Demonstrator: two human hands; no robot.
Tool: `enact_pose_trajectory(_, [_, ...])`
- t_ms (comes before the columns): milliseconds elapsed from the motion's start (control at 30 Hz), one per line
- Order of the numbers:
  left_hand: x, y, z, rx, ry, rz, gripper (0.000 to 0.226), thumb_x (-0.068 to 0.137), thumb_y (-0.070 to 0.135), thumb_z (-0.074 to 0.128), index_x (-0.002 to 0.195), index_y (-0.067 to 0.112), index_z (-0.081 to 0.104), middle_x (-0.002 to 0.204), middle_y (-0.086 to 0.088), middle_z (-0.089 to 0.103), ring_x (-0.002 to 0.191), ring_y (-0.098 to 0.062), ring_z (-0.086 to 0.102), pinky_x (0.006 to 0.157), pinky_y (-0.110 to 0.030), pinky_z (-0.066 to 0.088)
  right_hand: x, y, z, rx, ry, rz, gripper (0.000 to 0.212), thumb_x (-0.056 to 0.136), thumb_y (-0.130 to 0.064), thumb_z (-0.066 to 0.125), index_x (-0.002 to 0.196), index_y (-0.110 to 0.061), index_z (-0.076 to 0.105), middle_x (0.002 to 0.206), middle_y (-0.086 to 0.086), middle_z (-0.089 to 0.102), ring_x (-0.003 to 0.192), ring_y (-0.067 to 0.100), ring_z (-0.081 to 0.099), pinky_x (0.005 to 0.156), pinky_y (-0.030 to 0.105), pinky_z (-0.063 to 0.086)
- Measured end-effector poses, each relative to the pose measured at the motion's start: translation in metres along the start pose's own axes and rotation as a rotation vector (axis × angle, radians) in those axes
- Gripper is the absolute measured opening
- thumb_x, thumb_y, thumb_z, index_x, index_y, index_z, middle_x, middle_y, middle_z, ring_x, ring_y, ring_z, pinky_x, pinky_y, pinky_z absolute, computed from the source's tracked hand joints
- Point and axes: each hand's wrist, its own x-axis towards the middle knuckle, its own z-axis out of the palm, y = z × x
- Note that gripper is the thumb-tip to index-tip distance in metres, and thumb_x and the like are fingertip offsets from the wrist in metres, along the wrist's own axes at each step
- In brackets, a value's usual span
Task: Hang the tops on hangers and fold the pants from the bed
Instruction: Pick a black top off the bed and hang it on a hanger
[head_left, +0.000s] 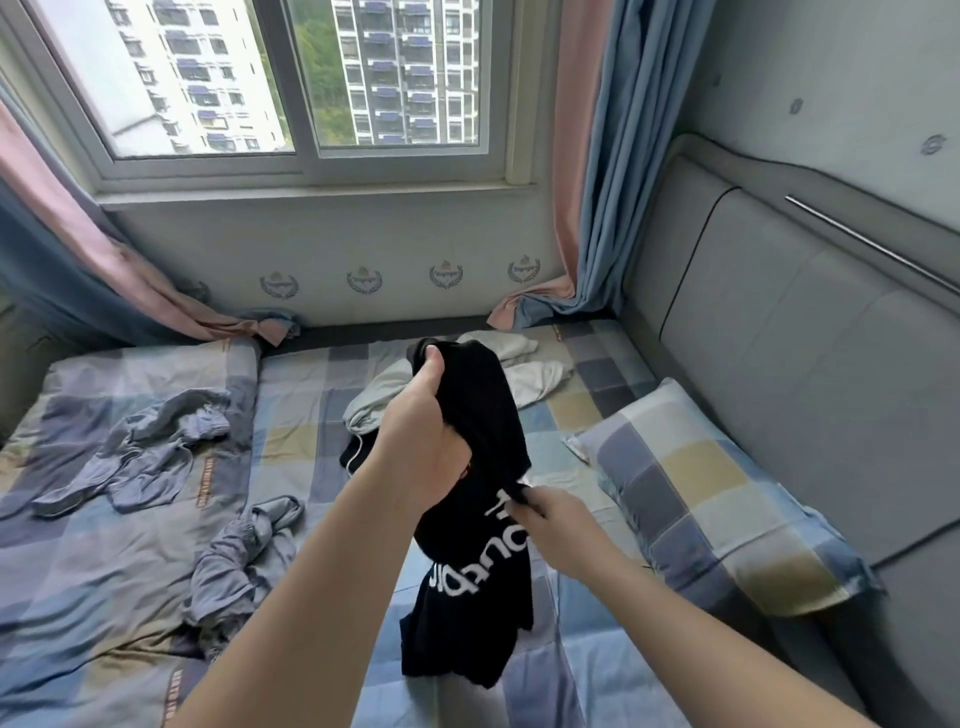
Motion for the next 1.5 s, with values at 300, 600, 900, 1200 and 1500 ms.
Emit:
enact_pose_trajectory(300, [0.004, -0.002, -0.038, 0.549, -0.222, 0.057, 0.046, 0.096, 0.039, 0.063, 0.141, 0.034, 0.053, 0.134, 0.013, 0.057, 0.120, -0.007, 0.057, 0.098, -0.028, 0.041, 0.011, -0.027, -0.052, 0.129, 0.199, -0.149, 0.043, 0.103, -0.037, 0.052, 0.068, -0.013, 0.051, 0.051, -0.006, 0.051, 0.048, 0.013, 0.053, 0.049, 0.035, 0.045])
enact_pose_trajectory(600, [-0.013, -0.076, -0.052, 1.149, -0.393, -0.043, 0.050, 0.073, 0.044, 0.084, 0.116, 0.027, 0.062, 0.109, 0.009, 0.069, 0.098, -0.005, 0.068, 0.085, -0.026, 0.056, 0.022, -0.079, -0.088, 0.709, 0.233, -0.148, 0.036, 0.103, -0.032, 0.054, 0.082, -0.006, 0.065, 0.062, 0.006, 0.067, 0.058, 0.020, 0.069, 0.052, 0.031, 0.058])
enact_pose_trajectory(900, [0.007, -0.070, -0.055, 1.009, -0.082, 0.263, 0.014, 0.100, 0.017, 0.057, 0.095, 0.018, 0.070, 0.094, -0.004, 0.074, 0.093, -0.026, 0.069, 0.090, -0.054, 0.052, 0.013, -0.068, -0.091, 0.630, 0.148, -0.221, 0.023, 0.104, -0.017, 0.052, 0.121, -0.022, 0.068, 0.121, -0.005, 0.070, 0.116, 0.010, 0.064, 0.097, 0.029, 0.051])
enact_pose_trajectory(1200, [-0.001, -0.058, -0.048, 0.601, 0.074, 0.080, 0.022, 0.101, 0.019, 0.058, 0.097, 0.004, 0.073, 0.101, -0.022, 0.074, 0.090, -0.031, 0.068, 0.092, -0.051, 0.054, -0.021, -0.004, -0.026, 0.051, -0.285, -0.140, 0.107, 0.063, -0.057, 0.083, 0.151, -0.043, 0.025, 0.157, -0.014, 0.024, 0.143, 0.002, 0.027, 0.119, 0.034, 0.029])
enact_pose_trajectory(1500, [-0.011, -0.048, -0.061, 0.602, -0.179, -0.009, 0.026, 0.100, 0.005, 0.055, 0.102, 0.013, 0.079, 0.104, -0.019, 0.075, 0.089, -0.027, 0.072, 0.085, -0.040, 0.057, -0.015, -0.007, -0.009, 0.244, 0.004, -0.138, 0.041, 0.098, -0.016, 0.053, 0.079, -0.048, 0.067, 0.078, -0.025, 0.067, 0.074, -0.011, 0.058, 0.070, 0.010, 0.042])
